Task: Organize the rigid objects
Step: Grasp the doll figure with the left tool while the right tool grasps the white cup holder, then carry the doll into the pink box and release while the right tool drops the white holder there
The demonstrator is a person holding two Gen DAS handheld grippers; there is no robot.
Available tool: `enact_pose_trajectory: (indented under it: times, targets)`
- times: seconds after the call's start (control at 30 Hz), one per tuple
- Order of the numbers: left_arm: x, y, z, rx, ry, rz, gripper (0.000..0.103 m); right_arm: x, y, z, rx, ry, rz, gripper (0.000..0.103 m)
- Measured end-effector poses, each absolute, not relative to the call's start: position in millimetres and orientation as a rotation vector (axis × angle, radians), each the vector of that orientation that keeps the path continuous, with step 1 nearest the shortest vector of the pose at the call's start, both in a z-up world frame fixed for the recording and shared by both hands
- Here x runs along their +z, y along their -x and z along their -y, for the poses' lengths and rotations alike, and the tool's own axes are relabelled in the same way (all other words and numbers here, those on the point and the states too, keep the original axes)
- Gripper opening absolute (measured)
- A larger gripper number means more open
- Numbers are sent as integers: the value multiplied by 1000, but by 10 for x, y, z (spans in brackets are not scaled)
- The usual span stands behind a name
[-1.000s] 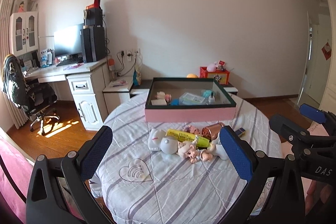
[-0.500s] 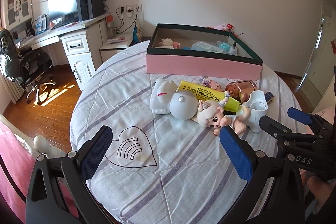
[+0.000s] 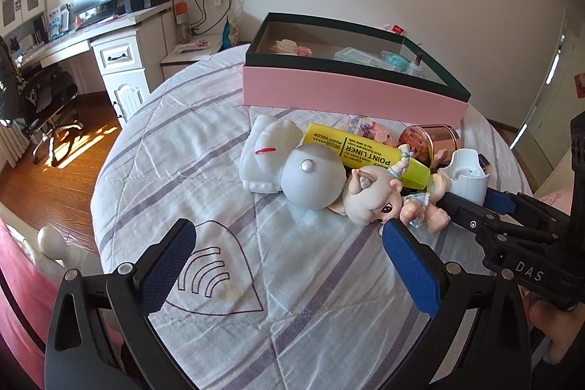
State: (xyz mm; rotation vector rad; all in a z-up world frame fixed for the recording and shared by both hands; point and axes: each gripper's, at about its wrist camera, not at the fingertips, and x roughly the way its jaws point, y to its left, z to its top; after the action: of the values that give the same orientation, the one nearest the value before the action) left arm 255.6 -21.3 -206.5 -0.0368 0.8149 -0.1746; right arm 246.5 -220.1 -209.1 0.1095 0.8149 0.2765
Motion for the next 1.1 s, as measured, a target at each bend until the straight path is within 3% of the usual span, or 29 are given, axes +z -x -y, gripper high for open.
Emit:
enact_pose_trajectory:
  times: [0.53,0.57,0.63,1.1]
  targets:
    - [-2128,-2668,938,-239,-13,-847,102,-2068,-2115,2746,196,-172,-784,56]
    - [-2157,-2697,944,-229,-13,-856,101,-2078,-2125,2744,199,-173,-786,56]
    - [-2211,-2761,960,-228,-8,-887,85,-2086,-2144,2753,202,-181,-779,56]
    - [-2144,-2605,898,-257,-38,-833,78,-2109,-2207,2702,224,-194,-757,55]
